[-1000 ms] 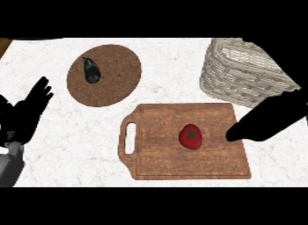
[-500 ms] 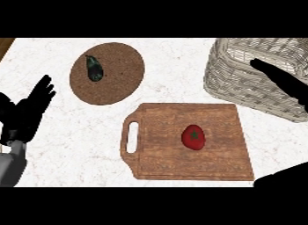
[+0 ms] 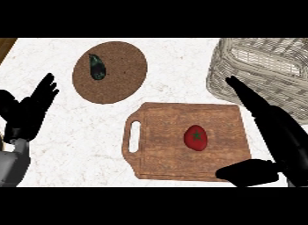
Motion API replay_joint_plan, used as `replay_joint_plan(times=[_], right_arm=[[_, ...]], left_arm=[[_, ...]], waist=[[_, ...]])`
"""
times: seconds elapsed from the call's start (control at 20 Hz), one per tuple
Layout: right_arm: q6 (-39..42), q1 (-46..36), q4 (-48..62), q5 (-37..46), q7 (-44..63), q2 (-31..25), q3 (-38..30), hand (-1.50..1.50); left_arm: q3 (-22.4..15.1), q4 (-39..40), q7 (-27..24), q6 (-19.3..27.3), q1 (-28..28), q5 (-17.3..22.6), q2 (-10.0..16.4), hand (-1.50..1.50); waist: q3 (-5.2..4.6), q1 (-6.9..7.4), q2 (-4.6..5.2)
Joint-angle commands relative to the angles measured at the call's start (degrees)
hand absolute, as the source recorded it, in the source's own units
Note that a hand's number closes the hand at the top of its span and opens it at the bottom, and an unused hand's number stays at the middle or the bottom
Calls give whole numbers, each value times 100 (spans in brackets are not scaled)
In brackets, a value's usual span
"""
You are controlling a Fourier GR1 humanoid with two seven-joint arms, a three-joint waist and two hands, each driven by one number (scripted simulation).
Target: Pick the tomato from the cutting board and place it in the basket
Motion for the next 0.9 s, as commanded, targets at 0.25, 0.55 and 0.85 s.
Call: replay_joint_plan(times=[0.25, 0.55, 0.85], right_arm=[[-885, 173, 1715, 884, -1329, 783, 263, -150], [-688, -41, 2755, 992, -1566, 898, 142, -150], [-396, 405, 2418, 1235, -1864, 899, -10, -150]], left_arm=[[284, 406, -467, -325, 90, -199, -258, 0], [400, 334, 314, -319, -490, -254, -272, 0], [718, -265, 378, -492, 41, -504, -427, 0]], waist=[[-3, 6, 10], [-1, 5, 9], [-1, -3, -3]])
